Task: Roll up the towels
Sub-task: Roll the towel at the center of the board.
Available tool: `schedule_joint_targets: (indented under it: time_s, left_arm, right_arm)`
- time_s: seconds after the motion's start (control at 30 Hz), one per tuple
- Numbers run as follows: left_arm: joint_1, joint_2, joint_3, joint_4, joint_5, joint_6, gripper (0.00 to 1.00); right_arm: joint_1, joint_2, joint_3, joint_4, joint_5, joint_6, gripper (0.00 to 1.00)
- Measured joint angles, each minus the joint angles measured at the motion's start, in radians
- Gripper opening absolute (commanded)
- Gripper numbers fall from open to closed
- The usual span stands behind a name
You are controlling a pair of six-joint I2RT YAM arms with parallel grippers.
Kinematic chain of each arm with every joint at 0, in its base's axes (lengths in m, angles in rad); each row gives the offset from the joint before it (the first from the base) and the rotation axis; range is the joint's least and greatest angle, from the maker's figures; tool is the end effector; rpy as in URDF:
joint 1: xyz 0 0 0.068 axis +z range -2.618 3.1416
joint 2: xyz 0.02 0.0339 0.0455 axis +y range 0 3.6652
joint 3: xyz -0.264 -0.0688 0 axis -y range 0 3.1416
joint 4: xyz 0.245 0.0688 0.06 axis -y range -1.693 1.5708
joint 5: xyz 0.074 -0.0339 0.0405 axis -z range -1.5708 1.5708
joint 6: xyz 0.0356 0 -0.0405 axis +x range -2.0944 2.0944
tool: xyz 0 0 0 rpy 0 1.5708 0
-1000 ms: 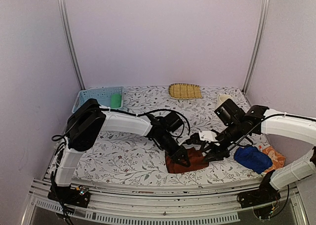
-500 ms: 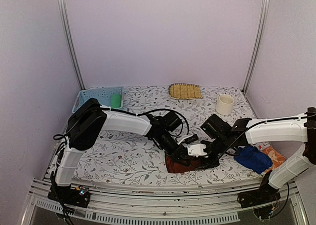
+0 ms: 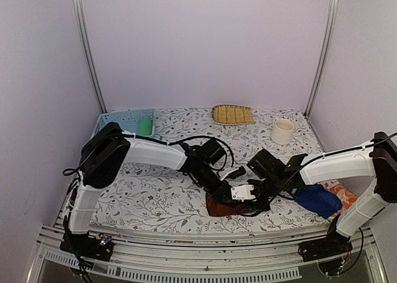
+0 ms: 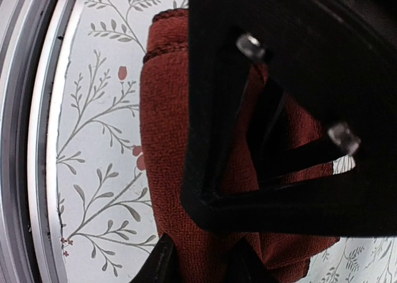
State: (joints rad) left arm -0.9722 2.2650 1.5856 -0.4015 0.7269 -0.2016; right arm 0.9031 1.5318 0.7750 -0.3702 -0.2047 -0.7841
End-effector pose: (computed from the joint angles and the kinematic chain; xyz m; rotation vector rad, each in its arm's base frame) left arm 0.2422 -0.3971 0.1204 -1.3197 -2.5344 1.2947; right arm 0.1651 0.2210 0.1544 -2.0543 1.7445 0.3124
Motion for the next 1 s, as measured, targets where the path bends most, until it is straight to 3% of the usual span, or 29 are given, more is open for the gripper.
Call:
schedule_joint_targets:
  time_s: [0.2,0.47,0.7,0.83,1.0]
  left_arm:
    - [0.002,-0.204,-0.239,0.114,-0.146,-0.013,0.49]
    - [0.018,-0.56,-0.595,0.323,-0.362,-0.058,0.49]
    - [-0.065,-0.895,-0.838,0.499,-0.615,0.002,0.49]
    - [-0.13,-0.954,-0.872,0.552,-0.727,0.063,0.49]
    - [-0.23,-0.922,-0.88,0.55,-0.837,0.163,0.49]
  right_arm:
    - [0.0,0.044,0.054,-0.044,-0.092,-0.006,0.2]
    - [-0.034,0.227,0.256,-0.298,-0.338,-0.026,0.2]
    - [-0.141,0.431,0.437,-0.522,-0.547,-0.04,0.14]
    - [-0.169,0.528,0.525,-0.628,-0.612,-0.041,0.13]
    - [-0.178,0.599,0.598,-0.718,-0.646,-0.022,0.13]
